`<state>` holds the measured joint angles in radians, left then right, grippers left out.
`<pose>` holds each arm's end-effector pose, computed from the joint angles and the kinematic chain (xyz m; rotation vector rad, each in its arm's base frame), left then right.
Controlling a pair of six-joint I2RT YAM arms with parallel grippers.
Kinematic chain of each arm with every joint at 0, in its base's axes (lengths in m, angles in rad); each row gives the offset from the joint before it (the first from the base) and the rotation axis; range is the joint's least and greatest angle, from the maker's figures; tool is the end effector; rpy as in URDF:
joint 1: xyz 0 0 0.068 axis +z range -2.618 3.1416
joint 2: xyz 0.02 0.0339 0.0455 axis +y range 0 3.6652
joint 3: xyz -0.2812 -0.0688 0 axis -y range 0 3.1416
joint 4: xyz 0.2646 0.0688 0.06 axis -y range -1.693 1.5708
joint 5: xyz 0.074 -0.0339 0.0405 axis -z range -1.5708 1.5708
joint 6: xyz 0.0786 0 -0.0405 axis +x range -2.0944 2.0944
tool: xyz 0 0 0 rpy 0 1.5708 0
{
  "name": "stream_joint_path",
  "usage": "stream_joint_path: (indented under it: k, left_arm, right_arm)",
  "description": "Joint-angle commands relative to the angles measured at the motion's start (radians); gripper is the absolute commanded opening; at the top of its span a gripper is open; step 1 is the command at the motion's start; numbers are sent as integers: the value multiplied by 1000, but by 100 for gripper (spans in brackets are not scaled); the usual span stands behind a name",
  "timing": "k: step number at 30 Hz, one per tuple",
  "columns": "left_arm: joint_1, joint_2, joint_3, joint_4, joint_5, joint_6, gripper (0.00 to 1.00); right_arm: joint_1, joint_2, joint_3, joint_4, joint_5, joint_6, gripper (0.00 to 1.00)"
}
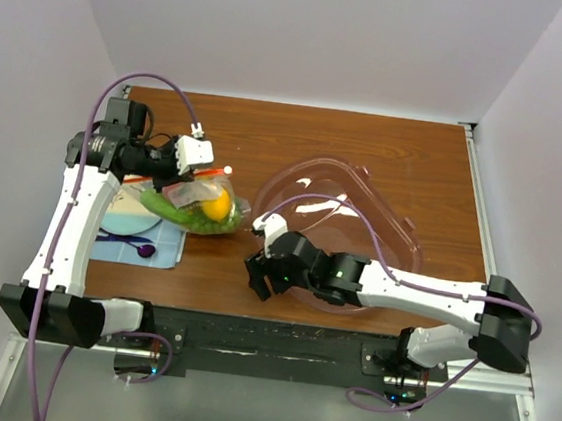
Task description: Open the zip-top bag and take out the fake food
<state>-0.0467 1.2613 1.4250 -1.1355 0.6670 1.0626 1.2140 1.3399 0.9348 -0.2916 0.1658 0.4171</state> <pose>0.2596 -0.0608 0.3715 1.4134 1.8165 -0.3490 0.1305 0.3128 0.2409 -0.8262 2.1974 0.6643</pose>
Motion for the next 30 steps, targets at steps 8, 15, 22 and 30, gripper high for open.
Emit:
stream_joint_path:
  k: [8, 15, 22, 30]
  left_arm:
    - [4, -88, 29, 45, -24, -20, 0]
    - [4, -103, 17, 2, -6, 20, 0]
    - [2, -103, 15, -125, 61, 95, 0]
    - [-5, -148, -23, -181, 149, 108, 0]
  right_arm:
    - [2, -27, 41, -216, 268, 15, 8]
    - [1, -116, 62, -363, 417, 0, 0]
    - [1, -85, 222, -375, 419, -127, 63]
    - [1, -143, 158, 242, 132, -406, 70]
